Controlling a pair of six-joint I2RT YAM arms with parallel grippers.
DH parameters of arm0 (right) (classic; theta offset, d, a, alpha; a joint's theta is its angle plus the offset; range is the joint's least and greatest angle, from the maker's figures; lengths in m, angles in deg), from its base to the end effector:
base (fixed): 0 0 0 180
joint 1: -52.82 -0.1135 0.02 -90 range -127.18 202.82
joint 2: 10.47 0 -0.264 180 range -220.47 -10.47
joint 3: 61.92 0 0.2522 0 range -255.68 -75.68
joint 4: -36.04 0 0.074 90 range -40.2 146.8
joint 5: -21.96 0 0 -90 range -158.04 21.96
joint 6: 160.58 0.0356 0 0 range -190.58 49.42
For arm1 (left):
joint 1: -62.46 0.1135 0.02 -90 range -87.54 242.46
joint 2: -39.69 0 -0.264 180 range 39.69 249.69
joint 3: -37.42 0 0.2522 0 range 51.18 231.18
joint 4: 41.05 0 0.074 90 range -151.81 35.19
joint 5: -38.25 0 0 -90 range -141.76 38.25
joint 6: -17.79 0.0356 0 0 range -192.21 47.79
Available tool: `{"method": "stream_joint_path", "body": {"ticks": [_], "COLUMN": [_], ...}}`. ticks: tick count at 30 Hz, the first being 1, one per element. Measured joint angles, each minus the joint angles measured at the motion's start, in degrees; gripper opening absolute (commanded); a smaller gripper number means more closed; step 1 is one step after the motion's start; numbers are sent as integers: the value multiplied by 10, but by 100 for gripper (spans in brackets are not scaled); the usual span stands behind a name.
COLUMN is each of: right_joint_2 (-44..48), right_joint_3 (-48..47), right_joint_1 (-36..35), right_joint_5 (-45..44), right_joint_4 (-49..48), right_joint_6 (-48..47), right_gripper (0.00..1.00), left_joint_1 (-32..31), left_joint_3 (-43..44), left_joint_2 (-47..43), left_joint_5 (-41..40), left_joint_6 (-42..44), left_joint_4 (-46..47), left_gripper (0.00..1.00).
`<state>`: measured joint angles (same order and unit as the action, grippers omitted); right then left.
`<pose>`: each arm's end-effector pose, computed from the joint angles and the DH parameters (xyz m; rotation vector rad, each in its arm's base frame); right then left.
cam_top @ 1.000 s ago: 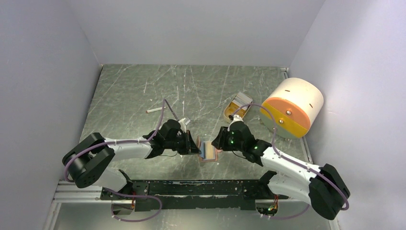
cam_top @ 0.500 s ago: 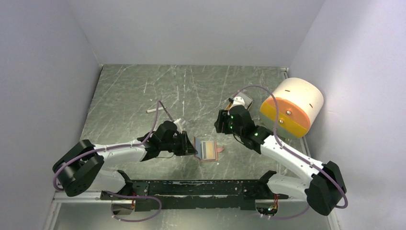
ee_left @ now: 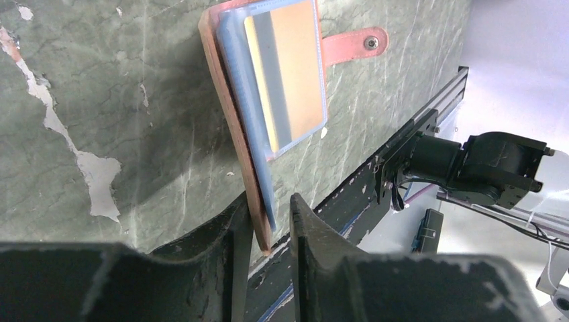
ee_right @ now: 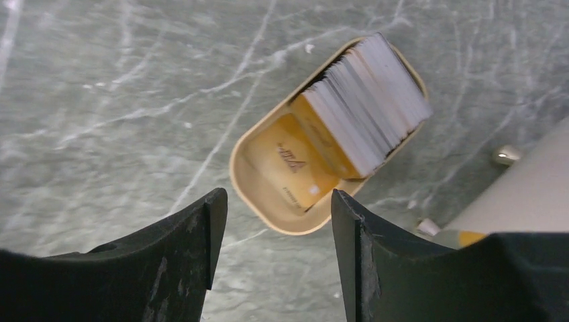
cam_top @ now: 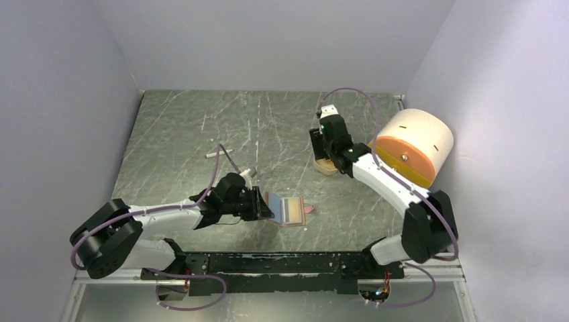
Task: Put the credit cards into the card holder
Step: Pick up the credit card from the storage box.
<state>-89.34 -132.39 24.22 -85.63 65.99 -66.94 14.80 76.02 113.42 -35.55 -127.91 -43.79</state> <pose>0.2713 0.1357 0.2687 -0.3142 2.1813 -0.0313 0.1528 -0.1824 0.1554 -0.0017 2.5324 -1.1924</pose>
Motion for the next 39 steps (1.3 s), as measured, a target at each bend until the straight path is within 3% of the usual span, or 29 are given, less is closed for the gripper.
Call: {"method": "stream_joint_path", "body": {"ticks": [3,8,17,39], "right_joint_2": [-55,-119,-193,-252], "right_joint_3": [-40,-67,-74,-92], "right_joint_1": [10,20,31,31], "right_joint_5": [-18,-58,-103,-146], "right_joint_4": [21,36,43,-5], "right_joint_6": [-44,-102,-184,-275], "right_gripper": [62,63,63,62], "left_joint_1": [0,0,2,2], "left_joint_3": [0,0,0,-1], "left_joint_2": [3,7,15,21], "left_joint_5": [0,1,26,50], "left_joint_6": [0,6,23,34], "left_joint_4": [3,4,17,28], "left_gripper": [18,11,11,13]}}
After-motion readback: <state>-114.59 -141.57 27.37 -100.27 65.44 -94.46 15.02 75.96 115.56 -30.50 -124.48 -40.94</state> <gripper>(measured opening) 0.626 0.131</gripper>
